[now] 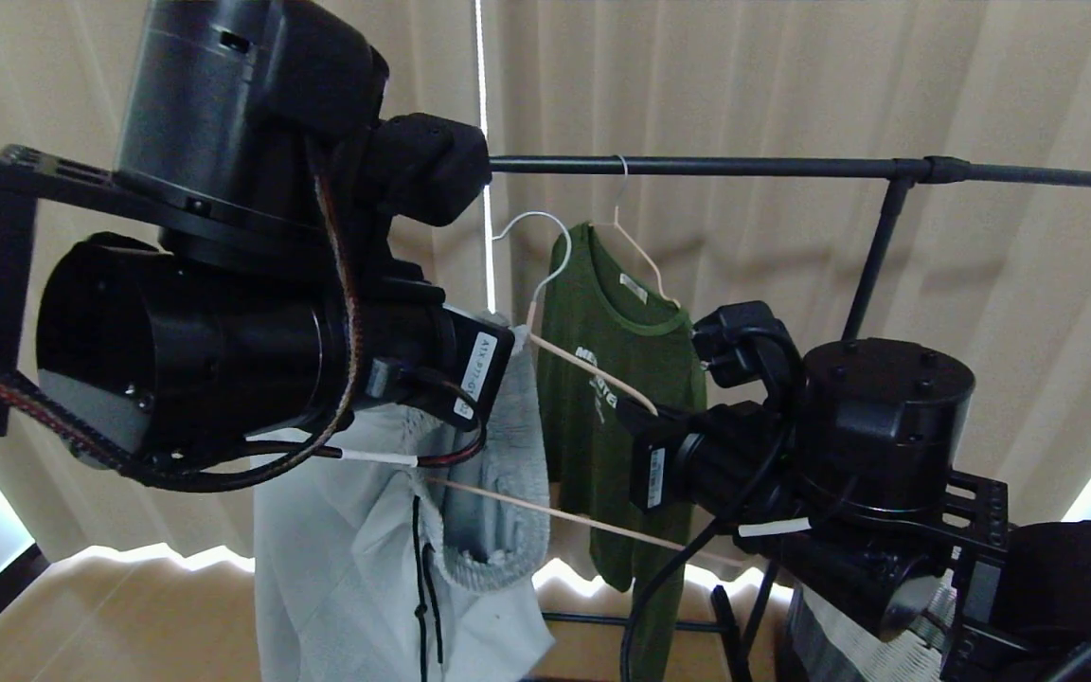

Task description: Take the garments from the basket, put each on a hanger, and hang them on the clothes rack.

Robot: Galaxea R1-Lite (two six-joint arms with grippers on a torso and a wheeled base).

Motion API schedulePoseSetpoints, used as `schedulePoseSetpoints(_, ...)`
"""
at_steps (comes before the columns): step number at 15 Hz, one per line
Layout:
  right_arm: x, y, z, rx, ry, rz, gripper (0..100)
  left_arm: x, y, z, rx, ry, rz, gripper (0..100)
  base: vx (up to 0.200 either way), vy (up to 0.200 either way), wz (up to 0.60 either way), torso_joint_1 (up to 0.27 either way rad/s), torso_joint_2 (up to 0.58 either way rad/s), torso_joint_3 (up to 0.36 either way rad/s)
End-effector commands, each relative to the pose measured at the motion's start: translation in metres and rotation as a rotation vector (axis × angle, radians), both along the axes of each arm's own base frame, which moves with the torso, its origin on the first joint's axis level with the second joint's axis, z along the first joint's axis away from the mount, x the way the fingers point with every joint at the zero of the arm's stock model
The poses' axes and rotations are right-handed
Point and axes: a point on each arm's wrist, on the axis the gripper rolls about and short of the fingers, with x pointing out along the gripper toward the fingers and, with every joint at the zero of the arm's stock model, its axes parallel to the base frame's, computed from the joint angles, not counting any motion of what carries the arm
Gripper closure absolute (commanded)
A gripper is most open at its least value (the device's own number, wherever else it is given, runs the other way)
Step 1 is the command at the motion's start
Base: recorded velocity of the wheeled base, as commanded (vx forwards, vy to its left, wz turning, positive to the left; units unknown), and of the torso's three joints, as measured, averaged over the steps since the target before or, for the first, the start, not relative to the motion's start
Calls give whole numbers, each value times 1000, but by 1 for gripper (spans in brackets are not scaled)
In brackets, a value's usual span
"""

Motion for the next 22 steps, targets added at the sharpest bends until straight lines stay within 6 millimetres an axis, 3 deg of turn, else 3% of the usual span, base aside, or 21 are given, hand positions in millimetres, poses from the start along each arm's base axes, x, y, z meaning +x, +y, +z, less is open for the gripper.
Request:
schedulePoseSetpoints(1, 0, -2, 4, 13, -10, -5, 100, -3, 4, 2, -5, -5, 0, 0, 0, 0, 0, 0, 0, 0)
schedulePoseSetpoints(4, 0, -6, 9, 21, -22, -13, 100, -4, 4, 0, 3, -1, -1, 0, 0, 0, 0, 0, 0, 0)
schedulePoseSetpoints(10, 4, -28, 28, 32, -79, -62, 100, -21, 24, 2, 9, -19, -5, 0, 0, 0, 0, 0, 0, 0)
schedulePoseSetpoints(13, 0, -44, 36, 26, -106, -49, 100, -26, 35, 5, 24, -122, -30, 0, 0, 0, 0, 0, 0, 0)
schedulePoseSetpoints(16, -4, -64, 39, 1, -128, -3, 100, -20, 53, 2, 72, -285, -107, 0, 0, 0, 0, 0, 0, 0)
schedulePoseSetpoints(19, -5, -68, 36, -5, -120, 5, 100, -9, 74, -6, 139, -378, -269, 0, 0, 0, 0, 0, 0, 0)
schedulePoseSetpoints(22, -6, -67, 33, 14, -142, 28, 100, -1, 72, -13, 168, -368, -300, 0, 0, 0, 0, 0, 0, 0)
